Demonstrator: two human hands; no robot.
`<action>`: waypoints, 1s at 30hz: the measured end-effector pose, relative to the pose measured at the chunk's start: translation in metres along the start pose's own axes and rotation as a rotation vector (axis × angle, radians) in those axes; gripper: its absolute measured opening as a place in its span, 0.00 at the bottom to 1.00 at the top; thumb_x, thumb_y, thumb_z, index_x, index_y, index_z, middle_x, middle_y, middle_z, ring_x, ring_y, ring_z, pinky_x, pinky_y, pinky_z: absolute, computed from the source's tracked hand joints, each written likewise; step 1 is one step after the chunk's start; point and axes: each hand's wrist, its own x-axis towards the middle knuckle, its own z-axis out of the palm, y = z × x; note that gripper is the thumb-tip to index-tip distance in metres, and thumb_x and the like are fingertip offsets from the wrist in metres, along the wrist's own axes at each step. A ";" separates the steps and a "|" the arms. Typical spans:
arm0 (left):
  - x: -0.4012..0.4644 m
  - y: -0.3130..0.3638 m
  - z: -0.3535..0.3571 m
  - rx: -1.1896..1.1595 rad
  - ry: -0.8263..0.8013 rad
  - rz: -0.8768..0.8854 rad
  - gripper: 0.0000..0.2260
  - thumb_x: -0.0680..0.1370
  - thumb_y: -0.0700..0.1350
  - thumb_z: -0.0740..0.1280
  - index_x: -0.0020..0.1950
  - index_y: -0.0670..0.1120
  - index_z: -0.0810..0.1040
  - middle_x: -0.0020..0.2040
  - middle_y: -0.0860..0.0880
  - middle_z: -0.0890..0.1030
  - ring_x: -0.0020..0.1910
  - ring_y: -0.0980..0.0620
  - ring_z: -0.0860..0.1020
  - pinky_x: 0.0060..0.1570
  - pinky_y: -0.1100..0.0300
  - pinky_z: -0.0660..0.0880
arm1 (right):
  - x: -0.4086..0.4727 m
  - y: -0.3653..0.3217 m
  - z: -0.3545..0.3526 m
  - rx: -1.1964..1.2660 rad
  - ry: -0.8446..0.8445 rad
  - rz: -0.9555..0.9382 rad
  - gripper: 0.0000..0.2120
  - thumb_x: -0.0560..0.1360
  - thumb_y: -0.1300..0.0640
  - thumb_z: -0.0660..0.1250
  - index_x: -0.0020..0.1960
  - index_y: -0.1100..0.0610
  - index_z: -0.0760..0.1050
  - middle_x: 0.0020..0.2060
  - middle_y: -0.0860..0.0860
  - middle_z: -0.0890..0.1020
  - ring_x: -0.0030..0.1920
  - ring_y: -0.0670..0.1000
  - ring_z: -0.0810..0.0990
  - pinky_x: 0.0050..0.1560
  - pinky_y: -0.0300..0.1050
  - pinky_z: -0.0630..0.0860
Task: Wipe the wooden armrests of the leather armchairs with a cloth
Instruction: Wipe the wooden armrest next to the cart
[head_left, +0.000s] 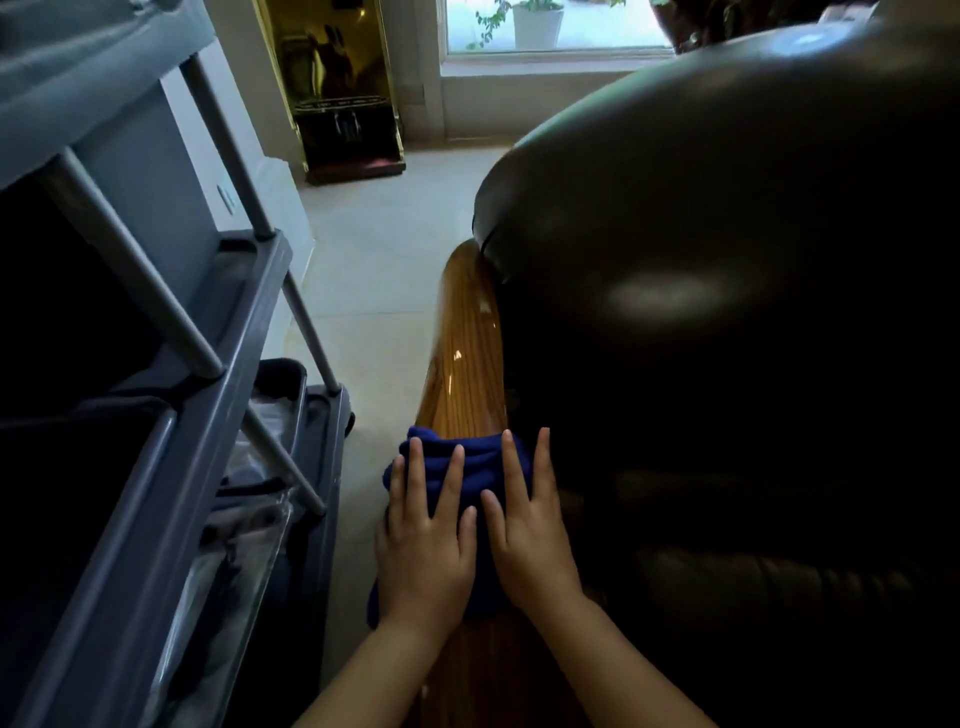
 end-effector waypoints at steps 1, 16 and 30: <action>0.014 -0.001 -0.001 -0.022 -0.012 -0.003 0.25 0.79 0.54 0.51 0.69 0.63 0.38 0.74 0.52 0.36 0.76 0.48 0.41 0.72 0.47 0.54 | 0.015 -0.002 0.000 0.000 -0.011 0.001 0.28 0.78 0.43 0.49 0.65 0.32 0.30 0.68 0.39 0.26 0.74 0.48 0.38 0.73 0.52 0.56; 0.156 -0.004 -0.019 -0.344 -0.184 -0.055 0.29 0.80 0.48 0.54 0.73 0.57 0.39 0.76 0.49 0.35 0.75 0.48 0.38 0.73 0.50 0.43 | 0.157 -0.002 -0.017 0.106 -0.110 0.019 0.25 0.79 0.47 0.50 0.73 0.39 0.44 0.75 0.45 0.37 0.74 0.47 0.38 0.67 0.44 0.39; 0.173 -0.023 -0.037 -0.332 -0.430 0.116 0.27 0.79 0.43 0.59 0.74 0.55 0.50 0.77 0.52 0.40 0.76 0.54 0.42 0.72 0.60 0.44 | 0.171 0.016 -0.041 -0.015 -0.315 -0.188 0.30 0.75 0.52 0.64 0.72 0.43 0.54 0.72 0.39 0.38 0.71 0.41 0.37 0.70 0.42 0.42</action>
